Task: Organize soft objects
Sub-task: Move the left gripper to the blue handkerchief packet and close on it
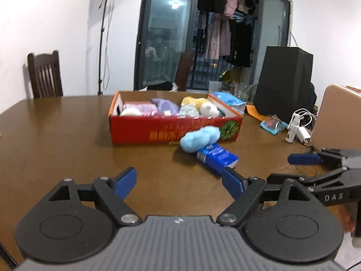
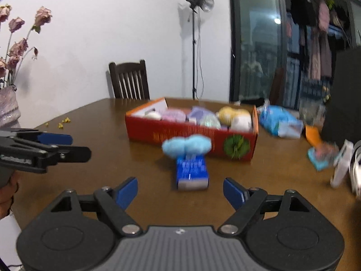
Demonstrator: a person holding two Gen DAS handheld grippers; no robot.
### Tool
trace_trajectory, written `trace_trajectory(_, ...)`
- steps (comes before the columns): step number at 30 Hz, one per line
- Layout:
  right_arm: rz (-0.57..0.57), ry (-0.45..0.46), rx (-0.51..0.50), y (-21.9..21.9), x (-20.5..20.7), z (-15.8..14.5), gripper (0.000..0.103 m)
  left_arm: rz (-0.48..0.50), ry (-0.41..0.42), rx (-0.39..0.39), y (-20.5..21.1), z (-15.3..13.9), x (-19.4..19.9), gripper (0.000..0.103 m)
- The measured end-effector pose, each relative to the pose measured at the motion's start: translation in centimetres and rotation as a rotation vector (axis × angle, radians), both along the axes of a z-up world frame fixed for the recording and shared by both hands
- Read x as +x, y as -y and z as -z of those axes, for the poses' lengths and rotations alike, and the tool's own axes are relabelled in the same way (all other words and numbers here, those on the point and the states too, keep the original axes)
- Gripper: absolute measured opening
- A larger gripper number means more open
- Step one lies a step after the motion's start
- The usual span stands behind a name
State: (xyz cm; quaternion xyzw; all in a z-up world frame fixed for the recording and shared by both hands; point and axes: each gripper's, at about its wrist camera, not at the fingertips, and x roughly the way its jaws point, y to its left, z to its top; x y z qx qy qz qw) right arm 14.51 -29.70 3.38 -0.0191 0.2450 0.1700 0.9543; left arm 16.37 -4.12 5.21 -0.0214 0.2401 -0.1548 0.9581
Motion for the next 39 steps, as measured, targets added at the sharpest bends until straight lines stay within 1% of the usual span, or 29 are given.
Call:
trace_trajectory(3,-0.001,-0.024,0.021,0.0,-0.9,1.0,0.082,-0.009,0.0,-0.014,-0.7,0.2,-0.5,0.085)
trace_trajectory(8,0.022,-0.032,0.014,0.0,0.0,1.5,0.082,-0.007,-0.012,-0.024,-0.7,0.7,0.4,0.085)
trace_trajectory(13,0.063,-0.07,-0.05,-1.5,4.0,2.6,0.081,-0.011,-0.067,-0.03,-0.5,2.4,2.9,0.085)
trace_trajectory(16,0.069,-0.075,-0.074,-2.5,7.1,3.3,0.081,-0.015,-0.095,-0.035,-0.5,3.2,4.4,0.085)
trace_trajectory(18,0.093,-0.066,-0.108,-3.0,9.1,3.6,0.079,-0.019,-0.112,-0.038,-0.7,3.5,5.4,0.085)
trace_trajectory(20,0.096,-0.066,-0.127,-3.4,10.9,3.8,0.074,-0.021,-0.126,-0.035,-0.8,3.8,6.4,0.085)
trace_trajectory(22,0.083,-0.083,-0.123,-3.6,12.3,4.1,0.072,-0.023,-0.136,-0.036,-1.0,4.0,7.1,0.085)
trace_trajectory(23,0.073,-0.091,-0.12,-3.7,12.6,4.3,0.061,-0.025,-0.143,-0.037,-1.1,4.1,7.5,0.085)
trace_trajectory(24,0.057,-0.101,-0.119,-3.9,12.7,4.5,0.054,-0.027,-0.148,-0.038,-1.1,4.2,7.8,0.085)
trace_trajectory(25,0.051,-0.098,-0.127,-4.1,12.2,4.4,0.051,-0.026,-0.153,-0.04,-1.1,4.3,8.0,0.085)
trace_trajectory(27,0.014,-0.072,-0.124,-4.2,10.4,4.1,0.05,-0.018,-0.169,-0.044,-0.8,4.5,8.4,0.085)
trace_trajectory(29,-0.092,-0.082,-0.109,-4.1,7.8,4.2,0.05,-0.002,-0.175,-0.048,-0.1,4.6,8.3,0.085)
trace_trajectory(31,-0.214,-0.089,-0.141,-3.8,5.5,4.5,0.051,0.04,-0.171,-0.061,0.8,4.5,8.1,0.085)
trace_trajectory(32,-0.229,-0.073,-0.168,-3.5,4.5,4.6,0.052,0.06,-0.168,-0.063,1.3,4.5,8.1,0.085)
trace_trajectory(33,-0.192,-0.041,-0.197,-3.0,3.8,4.4,0.054,0.078,-0.165,-0.057,1.9,4.5,8.1,0.085)
trace_trajectory(34,-0.132,-0.012,-0.228,-2.4,3.3,4.2,0.061,0.093,-0.16,-0.048,2.6,4.4,8.1,0.083)
trace_trajectory(35,-0.079,0.006,-0.245,-1.8,3.0,3.9,0.062,0.104,-0.157,-0.043,3.2,4.4,8.1,0.081)
trace_trajectory(36,-0.044,0.01,-0.237,-1.0,2.9,3.6,0.062,0.116,-0.158,-0.046,3.6,4.4,8.1,0.079)
trace_trajectory(38,0.008,-0.01,-0.16,0.8,3.1,3.2,0.062,0.149,-0.172,-0.075,4.4,4.4,8.4,0.072)
trace_trajectory(39,0.029,-0.024,-0.107,1.6,3.3,3.1,0.062,0.166,-0.187,-0.094,4.7,4.5,8.6,0.069)
